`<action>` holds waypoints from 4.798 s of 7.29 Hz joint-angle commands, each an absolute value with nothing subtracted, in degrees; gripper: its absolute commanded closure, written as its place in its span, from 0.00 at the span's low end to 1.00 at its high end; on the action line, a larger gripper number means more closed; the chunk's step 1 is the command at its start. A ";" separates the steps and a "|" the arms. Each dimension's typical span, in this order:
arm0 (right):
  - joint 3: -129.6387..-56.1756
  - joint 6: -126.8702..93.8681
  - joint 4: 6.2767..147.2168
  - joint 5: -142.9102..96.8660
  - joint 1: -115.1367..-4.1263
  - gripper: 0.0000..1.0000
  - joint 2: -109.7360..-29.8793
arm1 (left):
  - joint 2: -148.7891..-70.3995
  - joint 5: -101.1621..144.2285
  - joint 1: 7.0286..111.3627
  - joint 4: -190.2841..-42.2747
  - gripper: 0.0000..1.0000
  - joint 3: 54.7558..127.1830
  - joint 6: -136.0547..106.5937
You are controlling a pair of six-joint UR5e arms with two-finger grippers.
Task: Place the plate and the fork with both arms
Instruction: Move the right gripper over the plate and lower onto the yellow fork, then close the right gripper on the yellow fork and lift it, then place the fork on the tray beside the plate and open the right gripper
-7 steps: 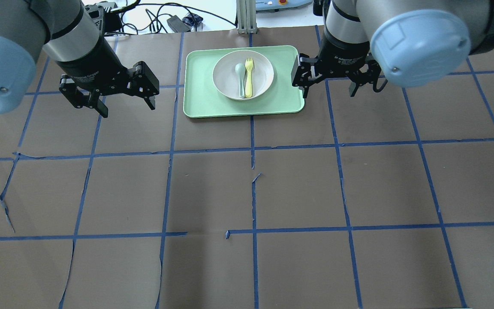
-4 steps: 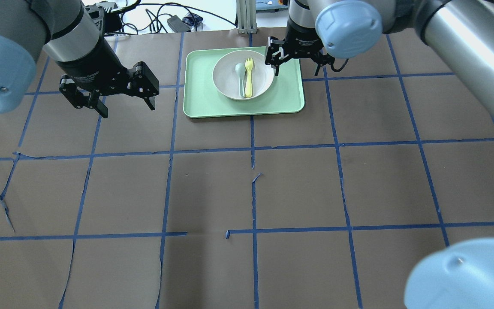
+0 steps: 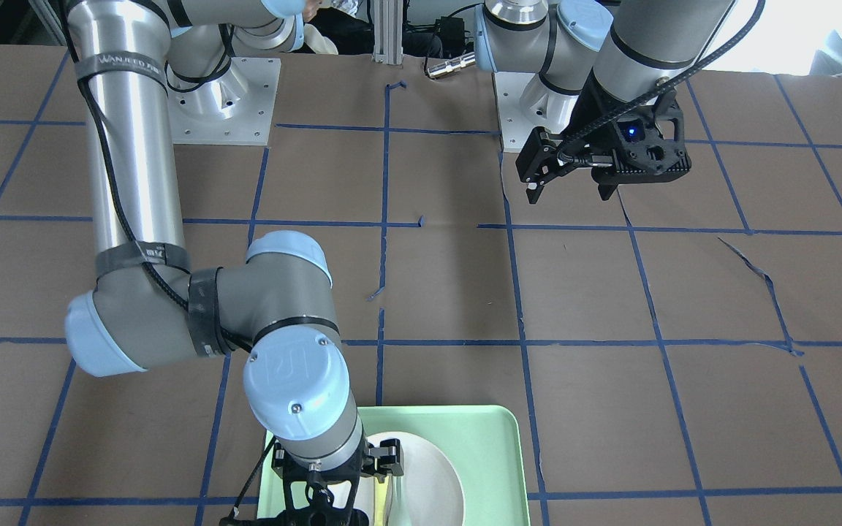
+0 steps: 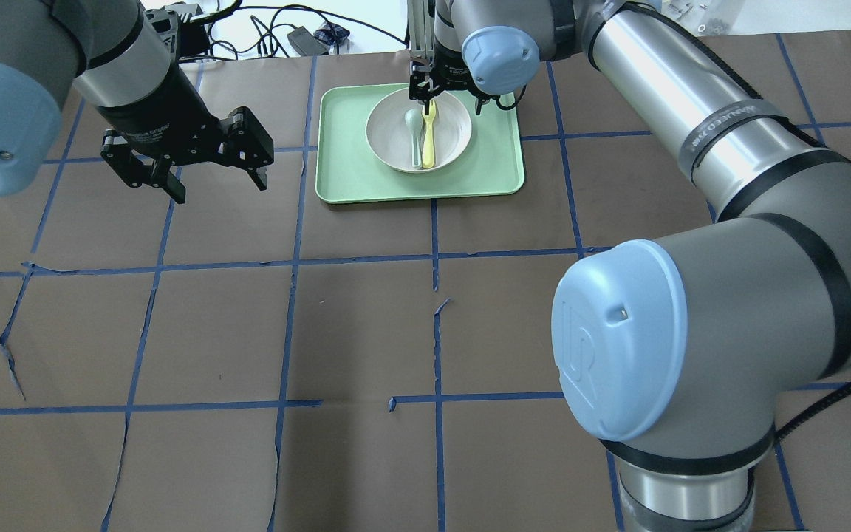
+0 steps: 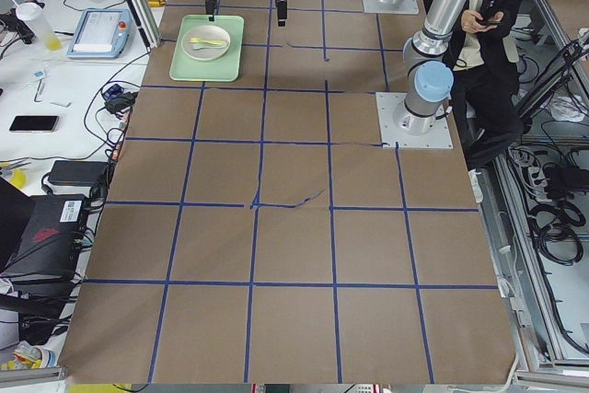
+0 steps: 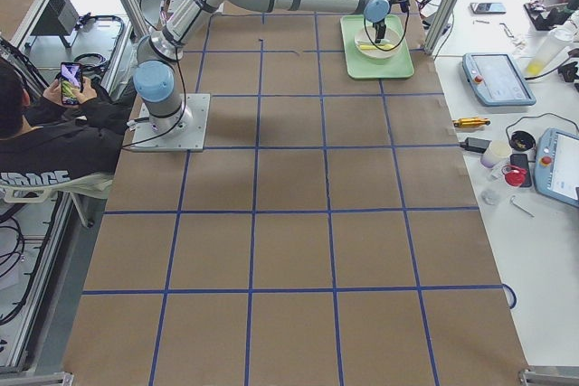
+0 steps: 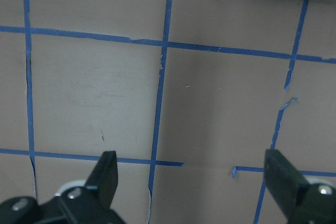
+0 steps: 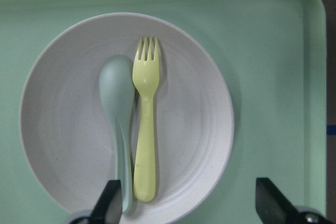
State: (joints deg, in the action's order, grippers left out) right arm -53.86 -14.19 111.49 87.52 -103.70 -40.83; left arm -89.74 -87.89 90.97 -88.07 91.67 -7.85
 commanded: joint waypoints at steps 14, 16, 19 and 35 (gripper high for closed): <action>-53.44 -15.03 114.96 88.24 -105.38 0.57 -34.80 | -89.74 -87.80 90.88 -88.07 0.00 91.58 -7.82; -54.75 -15.03 114.96 88.68 -105.38 0.68 -35.33 | -89.74 -87.80 90.88 -88.07 0.00 91.58 -7.91; -54.84 -14.42 114.61 88.42 -105.29 0.71 -37.87 | -89.74 -87.72 90.88 -87.98 0.00 91.58 -7.82; -66.71 -0.28 99.57 88.42 -95.12 0.00 -57.34 | -90.09 -87.54 90.97 -88.07 0.00 91.85 -7.82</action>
